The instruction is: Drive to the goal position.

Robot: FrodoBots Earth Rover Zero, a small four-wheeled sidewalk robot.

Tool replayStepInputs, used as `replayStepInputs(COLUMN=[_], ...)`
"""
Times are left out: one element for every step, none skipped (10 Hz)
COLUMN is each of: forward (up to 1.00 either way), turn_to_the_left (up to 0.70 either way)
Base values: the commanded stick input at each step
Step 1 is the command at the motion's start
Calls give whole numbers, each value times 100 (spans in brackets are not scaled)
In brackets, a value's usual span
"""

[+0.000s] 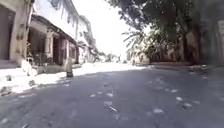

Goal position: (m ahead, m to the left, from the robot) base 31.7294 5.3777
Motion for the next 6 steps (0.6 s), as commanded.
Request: replayStepInputs(forward=[85,85,85,85,85,85], turn_to_the_left=[0,0,0,0,0,0])
